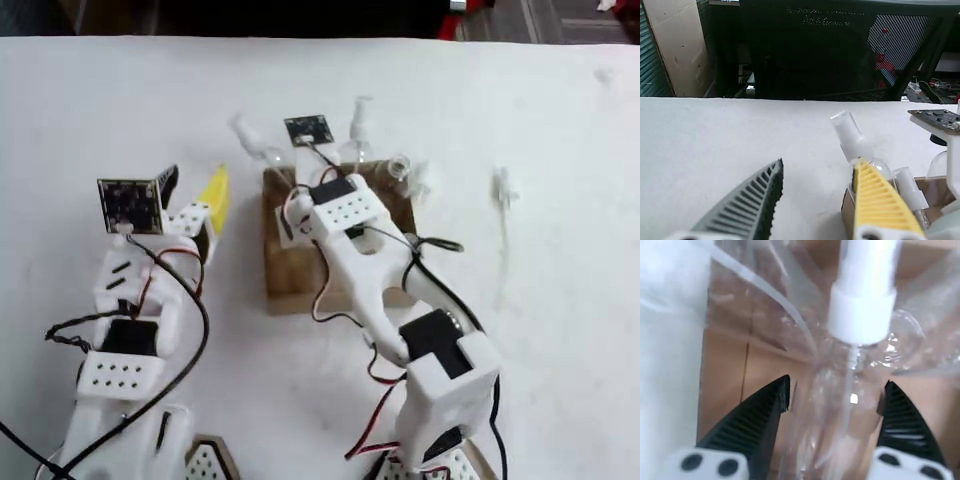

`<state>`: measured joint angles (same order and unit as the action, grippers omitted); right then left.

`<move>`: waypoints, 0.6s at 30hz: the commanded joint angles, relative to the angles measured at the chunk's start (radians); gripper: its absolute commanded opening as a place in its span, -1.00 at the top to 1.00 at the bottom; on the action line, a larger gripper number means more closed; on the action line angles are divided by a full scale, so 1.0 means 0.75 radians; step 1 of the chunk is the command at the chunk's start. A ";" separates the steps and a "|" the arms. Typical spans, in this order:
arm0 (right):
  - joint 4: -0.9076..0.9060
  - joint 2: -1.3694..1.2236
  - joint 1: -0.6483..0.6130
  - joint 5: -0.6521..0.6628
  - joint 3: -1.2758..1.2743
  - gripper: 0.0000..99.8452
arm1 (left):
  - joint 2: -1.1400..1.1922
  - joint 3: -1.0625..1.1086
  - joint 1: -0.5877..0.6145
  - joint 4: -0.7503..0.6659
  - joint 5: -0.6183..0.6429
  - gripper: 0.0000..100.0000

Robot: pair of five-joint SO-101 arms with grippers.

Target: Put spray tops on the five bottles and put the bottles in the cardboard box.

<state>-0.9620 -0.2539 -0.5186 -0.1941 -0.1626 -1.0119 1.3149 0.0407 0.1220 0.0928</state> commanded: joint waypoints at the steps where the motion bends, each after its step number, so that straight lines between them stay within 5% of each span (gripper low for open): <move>1: -0.026 0.007 -0.003 -0.006 0.065 0.52 | -0.030 -0.004 0.015 -0.031 -0.004 0.58; 9: -0.019 0.009 -0.001 -0.006 0.065 0.93 | -0.030 -0.004 0.015 -0.031 -0.004 0.58; 18: -0.026 0.099 0.052 -0.008 0.055 0.96 | -0.030 -0.004 0.015 -0.031 -0.004 0.58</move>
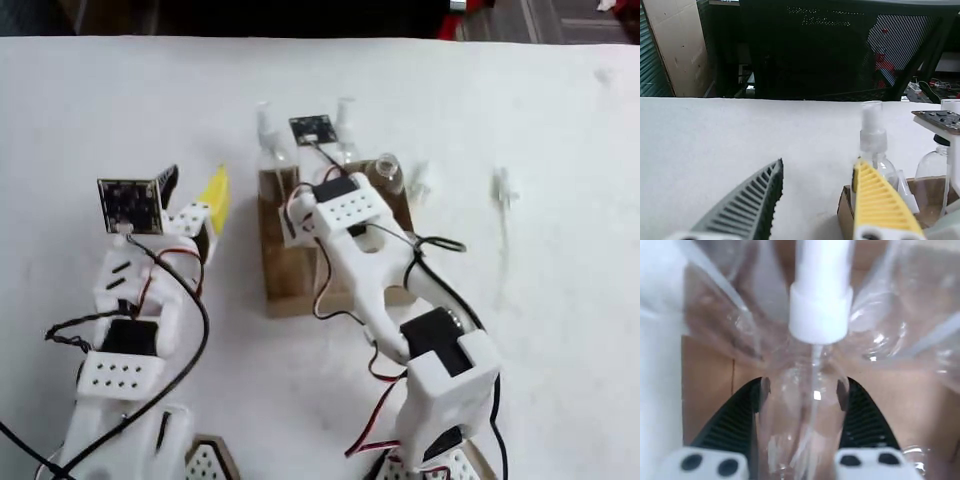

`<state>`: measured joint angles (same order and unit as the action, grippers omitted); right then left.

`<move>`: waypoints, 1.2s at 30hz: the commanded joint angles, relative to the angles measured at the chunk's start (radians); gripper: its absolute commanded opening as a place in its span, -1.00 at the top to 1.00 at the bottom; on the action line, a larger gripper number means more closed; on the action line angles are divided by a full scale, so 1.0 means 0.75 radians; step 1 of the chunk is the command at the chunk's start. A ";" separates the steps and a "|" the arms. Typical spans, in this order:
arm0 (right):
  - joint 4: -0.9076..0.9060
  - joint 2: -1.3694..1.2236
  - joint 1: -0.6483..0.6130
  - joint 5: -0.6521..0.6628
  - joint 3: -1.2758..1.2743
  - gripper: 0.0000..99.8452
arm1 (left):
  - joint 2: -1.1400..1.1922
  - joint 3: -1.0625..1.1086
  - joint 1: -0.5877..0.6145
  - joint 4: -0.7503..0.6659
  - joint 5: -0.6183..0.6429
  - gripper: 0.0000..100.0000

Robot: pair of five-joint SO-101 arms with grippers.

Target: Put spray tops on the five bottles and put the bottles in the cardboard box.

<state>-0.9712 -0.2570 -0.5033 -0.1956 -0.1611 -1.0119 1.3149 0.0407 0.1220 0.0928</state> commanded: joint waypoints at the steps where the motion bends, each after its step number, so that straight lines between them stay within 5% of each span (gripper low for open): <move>1: -0.017 0.116 0.032 -0.006 0.051 0.96 | -0.030 -0.004 0.015 -0.031 -0.004 0.58; 36: -0.120 0.386 0.011 -0.002 -0.016 0.96 | -0.030 -0.004 0.015 -0.033 -0.004 0.58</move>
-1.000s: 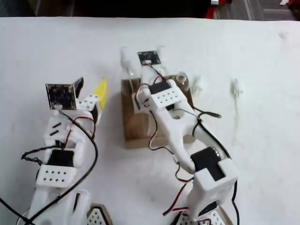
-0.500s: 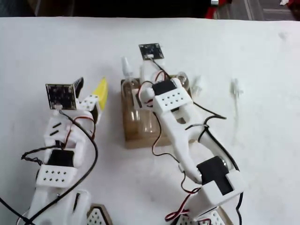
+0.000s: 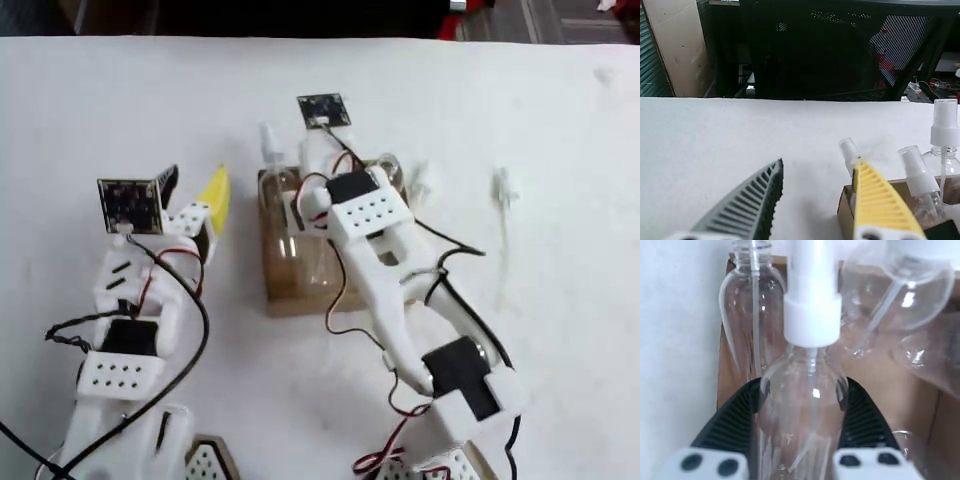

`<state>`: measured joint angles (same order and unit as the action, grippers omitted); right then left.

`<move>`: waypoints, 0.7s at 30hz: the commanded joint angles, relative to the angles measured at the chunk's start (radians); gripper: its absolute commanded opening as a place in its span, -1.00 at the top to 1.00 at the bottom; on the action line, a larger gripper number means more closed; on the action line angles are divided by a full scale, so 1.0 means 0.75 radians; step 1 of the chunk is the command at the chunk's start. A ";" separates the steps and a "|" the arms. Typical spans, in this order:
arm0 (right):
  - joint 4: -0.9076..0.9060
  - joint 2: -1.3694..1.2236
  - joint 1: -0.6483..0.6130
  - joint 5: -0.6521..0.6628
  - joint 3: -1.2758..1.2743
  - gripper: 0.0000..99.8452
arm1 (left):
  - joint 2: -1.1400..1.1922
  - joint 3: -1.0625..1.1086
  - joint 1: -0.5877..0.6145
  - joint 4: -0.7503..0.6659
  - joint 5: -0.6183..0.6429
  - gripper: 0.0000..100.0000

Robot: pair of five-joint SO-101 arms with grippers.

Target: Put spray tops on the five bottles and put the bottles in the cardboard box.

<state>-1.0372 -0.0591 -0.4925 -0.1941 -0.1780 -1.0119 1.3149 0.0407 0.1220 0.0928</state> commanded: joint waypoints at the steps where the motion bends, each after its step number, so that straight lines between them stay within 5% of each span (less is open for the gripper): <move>1: -0.042 0.142 -0.003 -0.004 0.006 0.96 | -0.030 -0.004 0.015 -0.033 -0.004 0.58; 21: -0.044 0.963 0.026 0.008 -0.272 0.96 | -0.030 -0.004 0.015 -0.033 -0.004 0.58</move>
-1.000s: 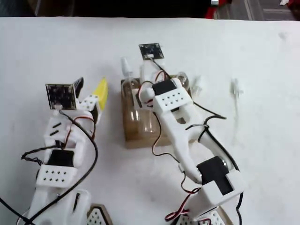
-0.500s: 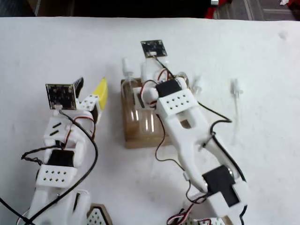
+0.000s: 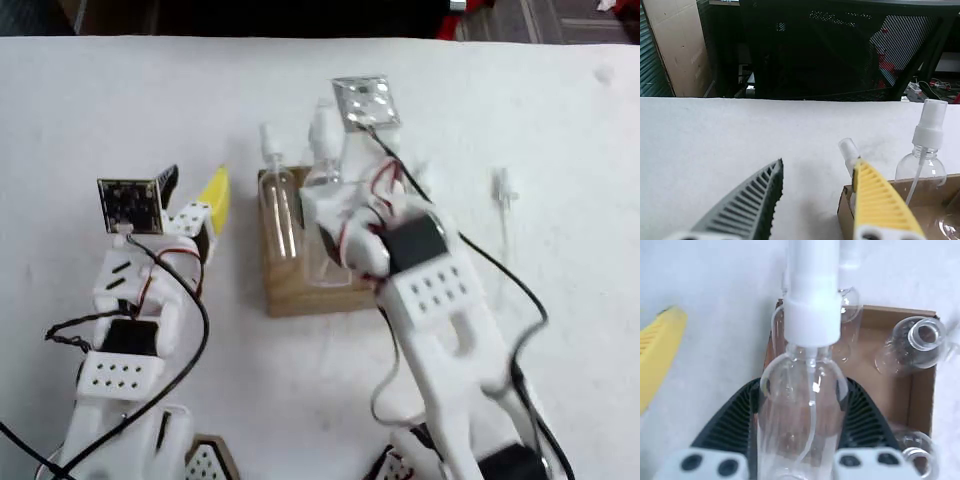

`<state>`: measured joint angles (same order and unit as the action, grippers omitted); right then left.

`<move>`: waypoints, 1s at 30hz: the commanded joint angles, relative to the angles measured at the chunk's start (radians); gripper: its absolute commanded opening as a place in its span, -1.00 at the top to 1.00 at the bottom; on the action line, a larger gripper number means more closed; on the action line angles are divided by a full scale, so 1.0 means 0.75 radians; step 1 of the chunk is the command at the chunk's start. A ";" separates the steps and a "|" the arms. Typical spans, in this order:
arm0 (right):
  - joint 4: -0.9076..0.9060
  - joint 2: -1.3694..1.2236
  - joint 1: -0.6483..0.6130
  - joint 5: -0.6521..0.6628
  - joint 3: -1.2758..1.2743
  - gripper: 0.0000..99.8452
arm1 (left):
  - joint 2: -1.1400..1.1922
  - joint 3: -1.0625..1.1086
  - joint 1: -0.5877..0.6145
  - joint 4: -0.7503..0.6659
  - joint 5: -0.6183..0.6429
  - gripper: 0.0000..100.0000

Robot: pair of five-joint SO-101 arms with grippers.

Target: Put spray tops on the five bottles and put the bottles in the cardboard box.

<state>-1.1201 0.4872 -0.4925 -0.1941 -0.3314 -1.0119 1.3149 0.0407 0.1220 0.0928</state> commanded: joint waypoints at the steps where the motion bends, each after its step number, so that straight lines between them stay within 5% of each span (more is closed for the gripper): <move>1: 0.093 0.287 0.028 0.041 -0.115 0.96 | -0.030 -0.004 0.015 -0.033 -0.004 0.58; 7: 0.300 0.676 0.040 0.250 -0.501 0.96 | -0.030 -0.004 0.015 -0.031 -0.004 0.58; 15: 0.580 1.202 0.111 0.321 -0.978 0.96 | -0.030 -0.004 0.015 -0.031 -0.004 0.58; 30: 1.437 1.210 -0.040 0.333 -1.690 0.96 | -0.030 -0.004 0.015 -0.031 -0.004 0.58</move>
<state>-0.1887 1.3986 -0.5125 0.0407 -1.5221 -1.0119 1.3149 0.0407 0.1220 0.0928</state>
